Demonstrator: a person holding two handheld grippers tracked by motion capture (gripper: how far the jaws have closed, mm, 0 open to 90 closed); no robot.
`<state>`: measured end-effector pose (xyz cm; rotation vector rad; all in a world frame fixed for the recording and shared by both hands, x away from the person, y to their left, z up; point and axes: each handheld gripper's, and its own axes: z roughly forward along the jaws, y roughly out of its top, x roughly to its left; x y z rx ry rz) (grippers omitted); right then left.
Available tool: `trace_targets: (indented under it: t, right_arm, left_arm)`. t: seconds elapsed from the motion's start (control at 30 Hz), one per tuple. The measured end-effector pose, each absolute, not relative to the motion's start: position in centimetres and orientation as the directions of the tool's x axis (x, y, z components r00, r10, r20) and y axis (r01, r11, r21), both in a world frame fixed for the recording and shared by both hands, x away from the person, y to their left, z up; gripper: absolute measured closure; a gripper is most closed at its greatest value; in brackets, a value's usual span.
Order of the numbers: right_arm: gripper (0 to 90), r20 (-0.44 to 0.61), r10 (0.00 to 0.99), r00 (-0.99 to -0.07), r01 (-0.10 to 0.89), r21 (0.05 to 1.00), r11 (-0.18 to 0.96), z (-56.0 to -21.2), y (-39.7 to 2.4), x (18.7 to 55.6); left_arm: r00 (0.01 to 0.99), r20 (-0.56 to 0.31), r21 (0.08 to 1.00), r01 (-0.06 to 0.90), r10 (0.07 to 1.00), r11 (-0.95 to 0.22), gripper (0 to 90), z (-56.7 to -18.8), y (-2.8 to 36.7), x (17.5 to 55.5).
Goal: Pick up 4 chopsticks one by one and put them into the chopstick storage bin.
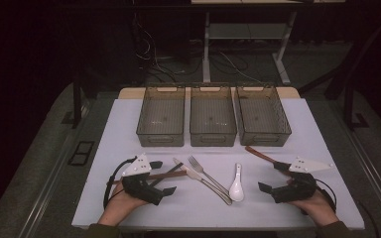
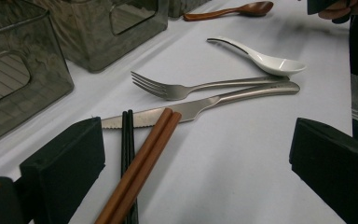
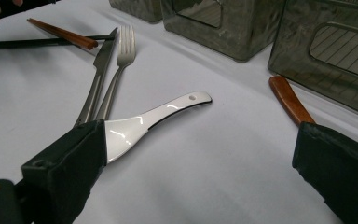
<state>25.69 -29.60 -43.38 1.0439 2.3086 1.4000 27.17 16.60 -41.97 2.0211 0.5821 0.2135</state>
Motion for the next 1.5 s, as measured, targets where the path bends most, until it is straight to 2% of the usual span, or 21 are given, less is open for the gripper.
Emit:
trace_targets:
  t: [0.33, 0.7, 0.97, 1.5]
  right_arm:
    - [2.9, 0.146, 0.686, -0.713, 0.447, 0.848, 0.284, -43.3, -29.4, 25.7]
    - [2.9, 0.149, 0.688, -0.71, 0.451, 0.847, 0.282, -43.3, -29.3, 25.7]
    - [2.9, 0.151, 0.687, -0.711, 0.454, 0.844, 0.285, -43.3, -29.2, 25.6]
    - [2.9, 0.153, 0.684, -0.713, 0.457, 0.841, 0.289, -43.4, -29.3, 25.6]
  left_arm:
    - [0.859, -0.091, 0.849, 0.331, 0.503, -0.412, 15.8, -42.1, 16.6, 27.9]
    - [0.869, -0.097, 0.832, 0.338, 0.484, -0.44, 49.9, -42.3, 16.0, 28.4]
    - [0.878, -0.074, 0.806, 0.332, 0.472, -0.491, 56.5, -42.9, 15.2, 29.4]
    - [0.905, -0.087, 0.773, 0.326, 0.417, -0.544, 55.9, -43.2, 12.7, 32.2]
